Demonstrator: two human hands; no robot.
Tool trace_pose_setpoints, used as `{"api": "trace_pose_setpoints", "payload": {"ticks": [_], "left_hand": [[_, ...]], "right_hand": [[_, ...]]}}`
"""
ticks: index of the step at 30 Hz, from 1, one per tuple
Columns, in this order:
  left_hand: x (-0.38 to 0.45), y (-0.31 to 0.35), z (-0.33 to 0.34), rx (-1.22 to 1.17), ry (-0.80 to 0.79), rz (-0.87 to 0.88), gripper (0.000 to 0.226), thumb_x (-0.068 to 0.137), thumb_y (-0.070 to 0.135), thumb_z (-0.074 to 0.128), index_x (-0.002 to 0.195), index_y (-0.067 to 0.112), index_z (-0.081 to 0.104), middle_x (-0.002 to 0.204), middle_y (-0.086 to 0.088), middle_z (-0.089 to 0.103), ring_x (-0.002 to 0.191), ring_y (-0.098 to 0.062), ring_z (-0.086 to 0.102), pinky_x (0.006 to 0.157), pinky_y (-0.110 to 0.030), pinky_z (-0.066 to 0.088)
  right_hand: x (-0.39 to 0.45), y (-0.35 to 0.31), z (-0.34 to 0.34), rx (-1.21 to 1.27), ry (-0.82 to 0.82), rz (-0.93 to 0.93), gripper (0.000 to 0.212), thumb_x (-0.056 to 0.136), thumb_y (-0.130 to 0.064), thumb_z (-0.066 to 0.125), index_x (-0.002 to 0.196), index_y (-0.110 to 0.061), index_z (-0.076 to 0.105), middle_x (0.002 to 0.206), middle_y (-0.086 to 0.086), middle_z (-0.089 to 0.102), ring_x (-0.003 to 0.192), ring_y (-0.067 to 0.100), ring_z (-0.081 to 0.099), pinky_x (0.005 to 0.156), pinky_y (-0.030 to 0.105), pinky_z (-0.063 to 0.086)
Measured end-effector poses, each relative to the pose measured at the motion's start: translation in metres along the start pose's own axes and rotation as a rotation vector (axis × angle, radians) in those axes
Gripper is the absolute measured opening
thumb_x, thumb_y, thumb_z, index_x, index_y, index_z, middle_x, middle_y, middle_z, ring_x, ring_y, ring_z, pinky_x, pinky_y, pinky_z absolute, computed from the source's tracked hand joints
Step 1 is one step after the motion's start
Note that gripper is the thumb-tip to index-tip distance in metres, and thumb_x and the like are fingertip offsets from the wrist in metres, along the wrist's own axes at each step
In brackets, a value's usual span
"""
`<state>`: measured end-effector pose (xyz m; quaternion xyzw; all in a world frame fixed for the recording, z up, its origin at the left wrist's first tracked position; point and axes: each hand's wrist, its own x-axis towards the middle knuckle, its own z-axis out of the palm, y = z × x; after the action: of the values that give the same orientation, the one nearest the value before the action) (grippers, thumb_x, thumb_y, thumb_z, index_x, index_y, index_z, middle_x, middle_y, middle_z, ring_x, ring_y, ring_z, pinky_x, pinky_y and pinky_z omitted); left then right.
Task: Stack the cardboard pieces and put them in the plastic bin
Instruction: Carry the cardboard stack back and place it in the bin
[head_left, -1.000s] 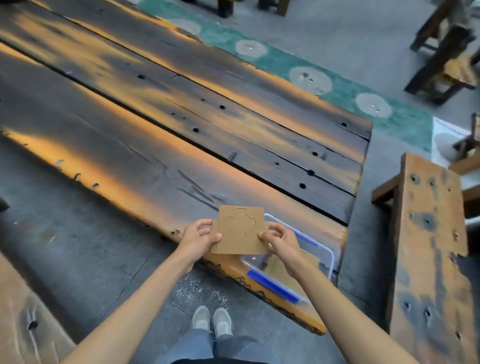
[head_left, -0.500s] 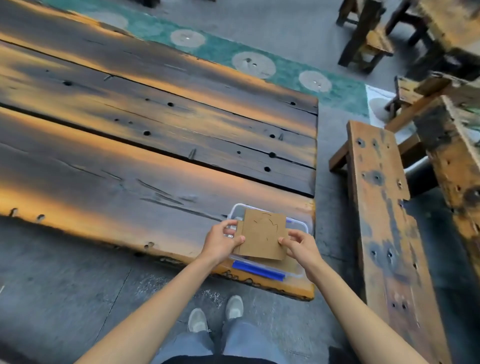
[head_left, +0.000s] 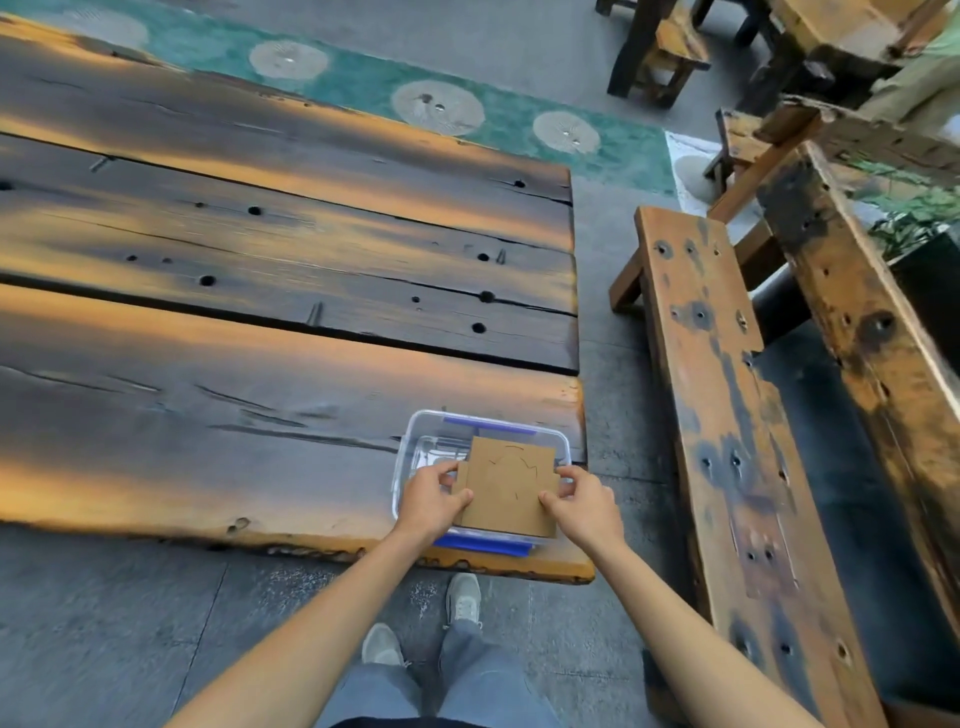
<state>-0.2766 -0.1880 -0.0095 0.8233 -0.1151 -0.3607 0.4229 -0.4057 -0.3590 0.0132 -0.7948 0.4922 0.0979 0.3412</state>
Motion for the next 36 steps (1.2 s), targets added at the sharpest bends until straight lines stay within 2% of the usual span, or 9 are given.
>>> {"api": "trace_pose_setpoints", "payload": {"ticks": [4,8,11,15,18,22,28,32,36], "left_hand": [[0.000,-0.002,0.007,0.122,-0.005,-0.017,0.036,0.085,0.014,0.071,0.120,0.021,0.071,0.089,0.009,0.067,0.071,0.003,0.057,0.048,-0.002,0.038],[0.004,-0.002,0.009,0.212,-0.056,-0.027,0.037,0.085,0.013,0.070,0.121,0.020,0.070,0.104,0.004,0.075,0.079,-0.006,0.061,0.058,-0.003,0.039],[0.008,0.005,0.007,0.348,-0.108,-0.043,0.032,0.084,0.018,0.071,0.116,0.016,0.070,0.110,-0.005,0.074,0.093,-0.018,0.067,0.080,-0.028,0.056],[0.009,0.014,0.005,0.569,-0.053,0.083,0.066,0.082,0.030,0.073,0.139,0.014,0.042,0.135,-0.009,0.043,0.124,-0.028,0.050,0.099,-0.039,0.049],[0.011,0.022,0.004,0.706,-0.016,0.358,0.065,0.084,0.029,0.070,0.140,0.020,0.038,0.134,-0.006,0.040,0.122,-0.025,0.047,0.094,-0.039,0.051],[0.016,0.029,0.009,0.913,-0.141,0.558,0.071,0.081,0.035,0.070,0.143,0.019,0.039,0.138,-0.002,0.039,0.126,-0.022,0.040,0.096,-0.035,0.046],[0.013,0.024,0.018,0.994,-0.211,0.506,0.087,0.078,0.033,0.074,0.150,0.019,0.027,0.145,-0.003,0.033,0.127,-0.024,0.037,0.095,-0.036,0.048],[0.014,0.024,0.022,0.904,-0.220,0.409,0.084,0.080,0.027,0.073,0.150,0.022,0.027,0.147,0.000,0.028,0.132,-0.021,0.034,0.090,-0.039,0.054],[0.018,0.028,0.026,0.913,-0.226,0.379,0.080,0.080,0.019,0.071,0.149,0.019,0.030,0.146,-0.001,0.030,0.132,-0.023,0.034,0.083,-0.038,0.056]], "right_hand": [[0.001,0.000,-0.002,-0.140,-0.040,-0.014,0.054,0.084,-0.044,0.063,0.137,-0.034,0.059,0.121,-0.003,0.073,0.115,0.027,0.066,0.095,0.043,0.055],[0.004,-0.005,-0.006,-0.304,-0.088,-0.063,0.052,0.088,-0.042,0.059,0.139,-0.035,0.056,0.124,0.000,0.070,0.115,0.032,0.065,0.093,0.045,0.055],[0.008,-0.011,-0.009,-0.450,-0.095,-0.097,0.043,0.089,-0.039,0.057,0.131,-0.027,0.060,0.123,0.005,0.070,0.114,0.033,0.065,0.092,0.044,0.055],[0.010,-0.021,-0.011,-0.589,-0.022,-0.214,0.045,0.091,-0.037,0.058,0.130,-0.017,0.053,0.124,0.008,0.067,0.114,0.032,0.064,0.086,0.041,0.054],[0.013,-0.031,-0.012,-0.603,-0.052,-0.365,0.057,0.089,-0.039,0.065,0.138,-0.018,0.045,0.138,0.006,0.053,0.128,0.028,0.051,0.092,0.042,0.053],[0.017,-0.037,-0.008,-0.641,-0.207,-0.486,0.082,0.081,-0.039,0.077,0.149,-0.018,0.036,0.152,0.006,0.036,0.139,0.028,0.038,0.102,0.044,0.049],[0.016,-0.033,0.004,-0.713,-0.287,-0.510,0.092,0.076,-0.031,0.085,0.150,-0.013,0.034,0.159,0.010,0.026,0.145,0.030,0.032,0.108,0.045,0.045],[0.022,-0.035,0.007,-0.777,-0.277,-0.539,0.079,0.088,-0.010,0.072,0.154,-0.008,0.029,0.167,0.016,0.017,0.147,0.032,0.031,0.108,0.044,0.043],[0.023,-0.034,0.012,-0.808,-0.308,-0.548,0.079,0.097,-0.004,0.058,0.161,-0.005,0.010,0.170,0.020,0.003,0.154,0.034,0.019,0.113,0.043,0.042]]}}
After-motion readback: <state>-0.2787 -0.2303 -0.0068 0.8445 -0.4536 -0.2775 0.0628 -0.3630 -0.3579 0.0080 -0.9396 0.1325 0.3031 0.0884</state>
